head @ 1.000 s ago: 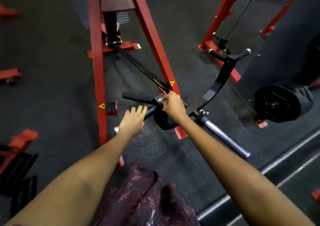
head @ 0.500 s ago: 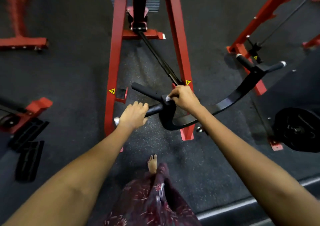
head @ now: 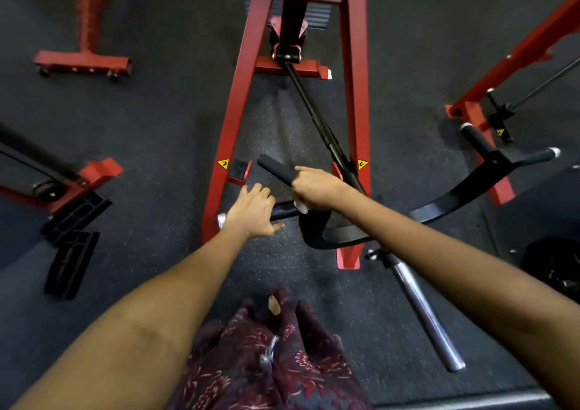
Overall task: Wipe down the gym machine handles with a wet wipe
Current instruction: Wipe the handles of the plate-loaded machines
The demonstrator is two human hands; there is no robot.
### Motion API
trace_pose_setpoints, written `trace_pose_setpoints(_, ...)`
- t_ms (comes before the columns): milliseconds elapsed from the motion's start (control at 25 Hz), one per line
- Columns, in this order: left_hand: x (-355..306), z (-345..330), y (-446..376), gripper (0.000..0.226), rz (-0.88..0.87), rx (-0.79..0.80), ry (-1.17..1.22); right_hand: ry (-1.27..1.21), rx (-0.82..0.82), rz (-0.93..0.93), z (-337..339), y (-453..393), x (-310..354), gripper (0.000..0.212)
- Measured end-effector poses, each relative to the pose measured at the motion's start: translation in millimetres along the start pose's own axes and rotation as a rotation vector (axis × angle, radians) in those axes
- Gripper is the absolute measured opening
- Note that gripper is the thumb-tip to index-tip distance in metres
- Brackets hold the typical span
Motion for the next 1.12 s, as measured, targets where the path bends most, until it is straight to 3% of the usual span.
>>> trace_pose_setpoints(160, -0.3, 0.9, 0.8, 0.066, 0.011, -0.024, 0.045, -0.243, 0.006, -0.067, -3.7, -9.8, 18.0, 0.019)
trace_pose_setpoints(280, -1.8, 3.0, 3.2, 0.073, 0.007, -0.016, 0.011, -0.259, 0.076, -0.053, 8.6, -0.2, -7.3, 0.019)
trace_pose_setpoints(480, -1.1, 5.5, 4.8, 0.109, 0.008, -0.048, 0.008, -0.609, -0.351, -0.264, 18.1, 4.8, -70.1, 0.028)
trace_pose_setpoints(600, -1.1, 6.5, 5.0, 0.115, 0.036, -0.105, 0.054, -0.641, -0.23, -0.301, -2.9, -1.1, -86.6, 0.012)
trace_pose_setpoints(680, -1.6, 6.6, 4.1, 0.117, 0.092, -0.11, 0.097, -0.714, -0.124, -0.267, -18.6, -9.4, -86.2, 0.017)
trace_pose_setpoints(840, 1.6, 3.8, -1.1, 0.102, 0.259, -0.09, 0.212, -0.9, -0.257, -0.267, -32.2, -32.4, -94.0, 0.018)
trace_pose_setpoints(1000, 0.4, 2.4, -6.9, 0.091, 0.55, -0.096, 0.365, -0.92, -0.152, -0.111, -39.0, -39.1, -99.0, 0.017)
trace_pose_setpoints(1120, 0.6, 2.3, -11.1, 0.072, 0.609, -0.051, 0.321, -0.875, -0.138, 0.008, -39.3, -38.1, -105.6, 0.011)
Point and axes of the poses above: each hand's wrist, its own y-axis away from the middle knuckle, its own z-axis out of the back of the hand, x = y × z, the point moved 1 cm from there along -y, towards the middle knuckle, and after that the axes turned 1 degree about -x, right-handed, at the moved point
